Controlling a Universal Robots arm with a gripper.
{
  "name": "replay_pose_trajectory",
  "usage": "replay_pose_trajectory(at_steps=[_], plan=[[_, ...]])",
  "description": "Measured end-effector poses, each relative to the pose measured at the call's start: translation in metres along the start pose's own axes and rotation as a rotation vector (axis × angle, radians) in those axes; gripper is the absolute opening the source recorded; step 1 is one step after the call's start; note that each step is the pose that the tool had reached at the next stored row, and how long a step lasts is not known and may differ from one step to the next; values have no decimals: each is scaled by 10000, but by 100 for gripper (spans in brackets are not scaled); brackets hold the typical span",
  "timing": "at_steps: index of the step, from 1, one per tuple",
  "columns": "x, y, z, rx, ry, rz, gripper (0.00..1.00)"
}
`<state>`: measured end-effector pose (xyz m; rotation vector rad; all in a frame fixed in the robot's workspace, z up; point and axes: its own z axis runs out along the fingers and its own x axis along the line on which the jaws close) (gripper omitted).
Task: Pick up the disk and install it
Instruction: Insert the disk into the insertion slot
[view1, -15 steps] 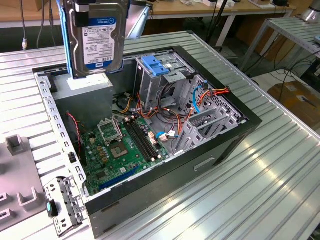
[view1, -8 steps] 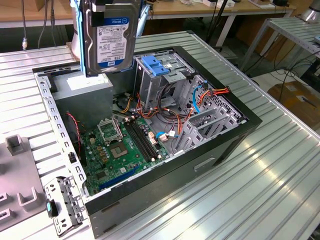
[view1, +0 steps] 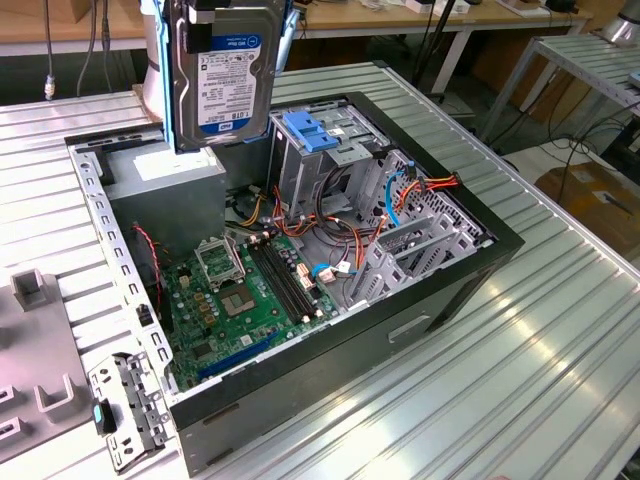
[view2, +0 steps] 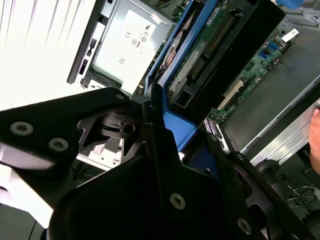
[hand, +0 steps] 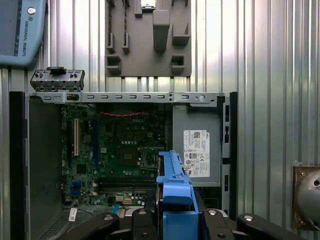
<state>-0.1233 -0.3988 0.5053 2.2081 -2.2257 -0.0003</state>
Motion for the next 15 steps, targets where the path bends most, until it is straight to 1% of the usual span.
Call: replay_pose_trajectory(at_steps=[4,9,15], plan=[[5,-1,0,0,0,-2,37],[47,-1,0,0,0,-1,37],[167,-2,1,0,0,0,37]])
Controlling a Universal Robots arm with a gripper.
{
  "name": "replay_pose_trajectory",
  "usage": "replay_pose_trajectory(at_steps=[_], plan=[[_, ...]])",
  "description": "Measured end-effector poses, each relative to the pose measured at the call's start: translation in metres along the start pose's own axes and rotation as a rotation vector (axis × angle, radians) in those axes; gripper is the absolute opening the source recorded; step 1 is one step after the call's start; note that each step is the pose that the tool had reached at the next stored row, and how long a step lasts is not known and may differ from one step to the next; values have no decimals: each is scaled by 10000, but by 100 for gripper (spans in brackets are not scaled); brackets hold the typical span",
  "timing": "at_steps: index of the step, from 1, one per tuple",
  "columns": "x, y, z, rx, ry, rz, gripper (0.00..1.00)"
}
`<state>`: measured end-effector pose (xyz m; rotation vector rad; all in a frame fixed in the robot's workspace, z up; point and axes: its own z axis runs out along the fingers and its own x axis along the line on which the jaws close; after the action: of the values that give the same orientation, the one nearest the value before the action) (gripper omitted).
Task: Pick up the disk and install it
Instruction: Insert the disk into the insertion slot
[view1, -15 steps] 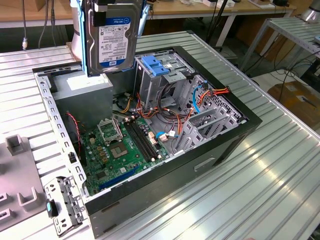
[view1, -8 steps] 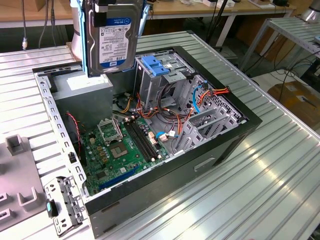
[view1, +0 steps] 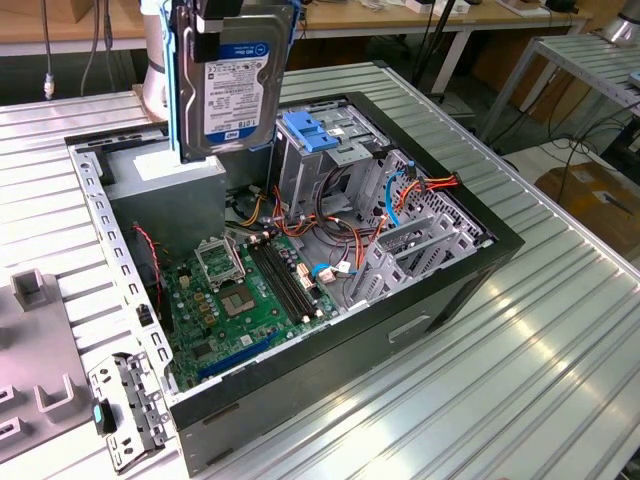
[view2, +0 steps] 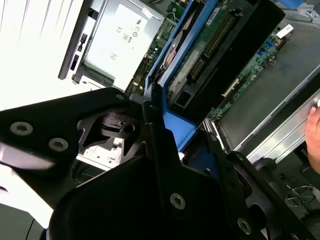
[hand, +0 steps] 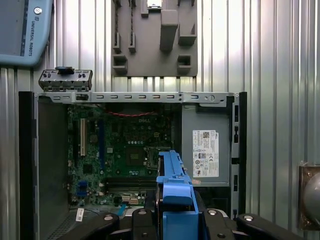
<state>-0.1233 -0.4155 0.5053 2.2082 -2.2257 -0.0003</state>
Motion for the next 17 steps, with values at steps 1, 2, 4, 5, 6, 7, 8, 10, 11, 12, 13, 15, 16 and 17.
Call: replay_pose_trajectory(at_steps=[1,2,4,5,6,7,8,10,11,12,13,15,16,17], plan=[[15,0,0,0,0,0,37],[31,0,0,0,1,0,37],[68,-1,0,-1,1,-1,37],[103,-1,1,0,0,-1,37],[129,-1,1,1,0,-1,37],[157,-1,1,0,0,-1,37],[174,-2,1,-1,1,-1,37],[215,-2,1,-1,1,0,37],[233,-2,1,0,1,0,37],[256,-2,1,-1,4,-1,37],[277,-2,2,0,11,0,37],[330,-3,2,0,35,0,37],[395,-3,4,1,66,-1,37],[448,-3,6,1,90,0,37]])
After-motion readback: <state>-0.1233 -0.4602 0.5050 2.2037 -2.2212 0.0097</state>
